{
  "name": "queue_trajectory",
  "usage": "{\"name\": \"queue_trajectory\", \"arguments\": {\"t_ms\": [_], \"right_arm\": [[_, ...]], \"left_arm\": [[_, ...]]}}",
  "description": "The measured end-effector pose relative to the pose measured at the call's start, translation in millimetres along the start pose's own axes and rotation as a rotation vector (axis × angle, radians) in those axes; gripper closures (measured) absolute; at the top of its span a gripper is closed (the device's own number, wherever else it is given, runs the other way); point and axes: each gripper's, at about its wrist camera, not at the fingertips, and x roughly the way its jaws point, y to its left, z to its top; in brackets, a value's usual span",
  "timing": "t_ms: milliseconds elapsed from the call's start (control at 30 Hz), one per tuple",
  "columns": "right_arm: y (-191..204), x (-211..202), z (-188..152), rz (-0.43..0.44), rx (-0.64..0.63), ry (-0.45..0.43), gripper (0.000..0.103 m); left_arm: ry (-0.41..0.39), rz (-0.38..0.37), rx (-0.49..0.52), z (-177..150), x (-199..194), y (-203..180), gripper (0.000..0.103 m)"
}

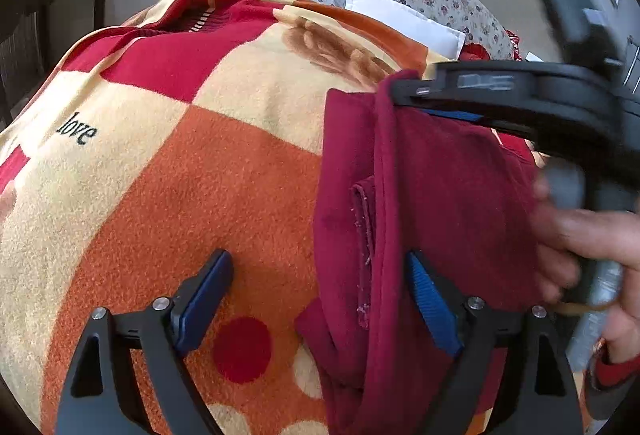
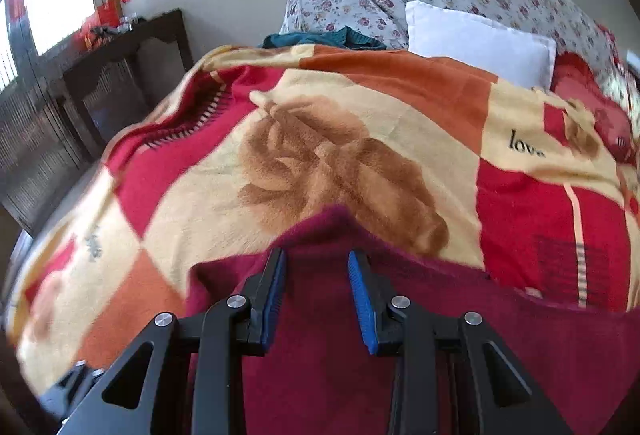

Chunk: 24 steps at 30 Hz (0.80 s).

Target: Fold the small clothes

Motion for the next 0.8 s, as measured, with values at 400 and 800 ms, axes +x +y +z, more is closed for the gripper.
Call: {"name": "queue_trajectory", "arguments": {"t_ms": [400, 800], "right_arm": [[-11.9, -5.5, -40.1, 0.026, 0.154, -0.075, 0.047], [-19.9, -16.0, -35.1, 0.100, 0.184, -0.129, 0.039]], "left_arm": [[0.000, 0.006, 0.007, 0.2, 2.1, -1.3, 0.012], [-0.020, -0.031, -0.049, 5.0, 2.1, 6.9, 0.008]]}}
